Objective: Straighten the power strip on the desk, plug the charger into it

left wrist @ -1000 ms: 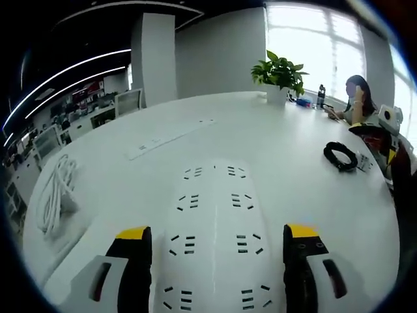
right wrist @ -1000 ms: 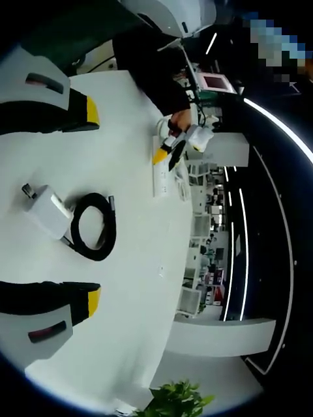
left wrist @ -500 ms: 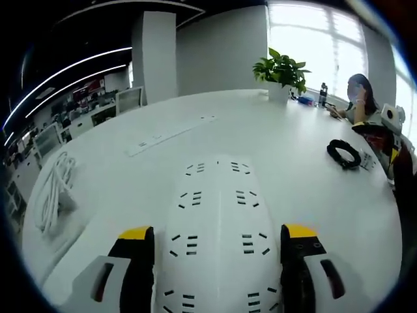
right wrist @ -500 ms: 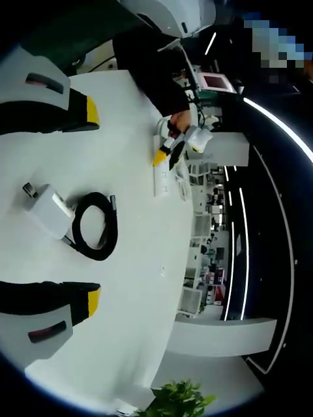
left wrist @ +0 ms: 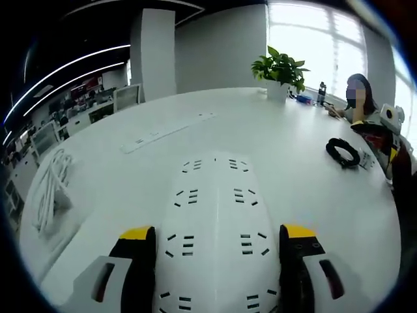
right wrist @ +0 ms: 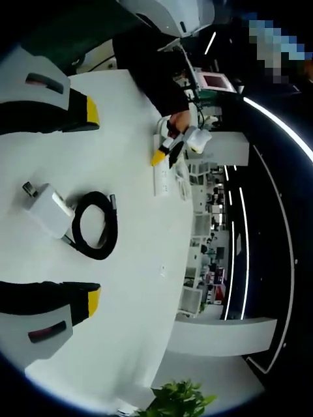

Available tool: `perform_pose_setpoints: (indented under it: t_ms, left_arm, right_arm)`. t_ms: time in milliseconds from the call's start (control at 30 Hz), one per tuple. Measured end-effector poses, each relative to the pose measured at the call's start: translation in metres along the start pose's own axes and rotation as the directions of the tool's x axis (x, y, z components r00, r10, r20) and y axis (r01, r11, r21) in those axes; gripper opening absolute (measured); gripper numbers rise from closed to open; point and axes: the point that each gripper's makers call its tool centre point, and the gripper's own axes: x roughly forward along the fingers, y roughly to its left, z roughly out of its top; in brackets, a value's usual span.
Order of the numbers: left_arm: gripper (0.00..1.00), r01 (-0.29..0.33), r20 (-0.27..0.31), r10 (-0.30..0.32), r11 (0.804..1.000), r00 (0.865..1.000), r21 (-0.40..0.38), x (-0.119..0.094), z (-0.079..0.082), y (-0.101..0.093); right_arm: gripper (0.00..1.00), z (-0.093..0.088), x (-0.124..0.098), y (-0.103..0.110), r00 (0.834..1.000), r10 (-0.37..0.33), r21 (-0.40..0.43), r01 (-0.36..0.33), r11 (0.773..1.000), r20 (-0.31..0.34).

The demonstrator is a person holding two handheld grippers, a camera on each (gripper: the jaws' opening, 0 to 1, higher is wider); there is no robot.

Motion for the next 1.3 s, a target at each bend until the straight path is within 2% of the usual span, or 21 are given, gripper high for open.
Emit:
perform_pose_setpoints:
  t_ms: [67,167,767,1100,1300]
  left_arm:
    - [0.79,-0.001,0.003,0.001,1.000,1.000,0.030,0.0005,0.0017,-0.0014]
    - [0.79,-0.002,-0.005,0.002,1.000,1.000,0.027,0.0007,0.0014,-0.0010]
    - [0.76,0.059,0.052,-0.060,0.998,0.997,0.035,-0.0024,0.0051,-0.0004]
    - [0.76,0.054,0.022,-0.055,0.998,0.998,0.040,-0.0029,0.0031,-0.0031]
    - [0.76,0.077,0.015,-0.078,0.995,0.997,0.058,-0.0015,0.0038,-0.0066]
  right_arm:
    - [0.96,-0.0001,-0.0001,0.0003,1.000,0.001,0.001,-0.001,1.000,0.001]
    - [0.96,-0.0005,-0.0001,0.0013,1.000,0.004,0.001,-0.004,1.000,-0.001]
    - [0.96,0.0009,-0.0051,0.0049,1.000,-0.003,-0.003,0.003,1.000,0.011]
    - [0.96,-0.0020,-0.0023,0.0060,1.000,0.001,0.001,-0.001,1.000,0.003]
    - [0.96,-0.0015,-0.0009,0.0054,1.000,0.000,0.003,0.000,1.000,0.008]
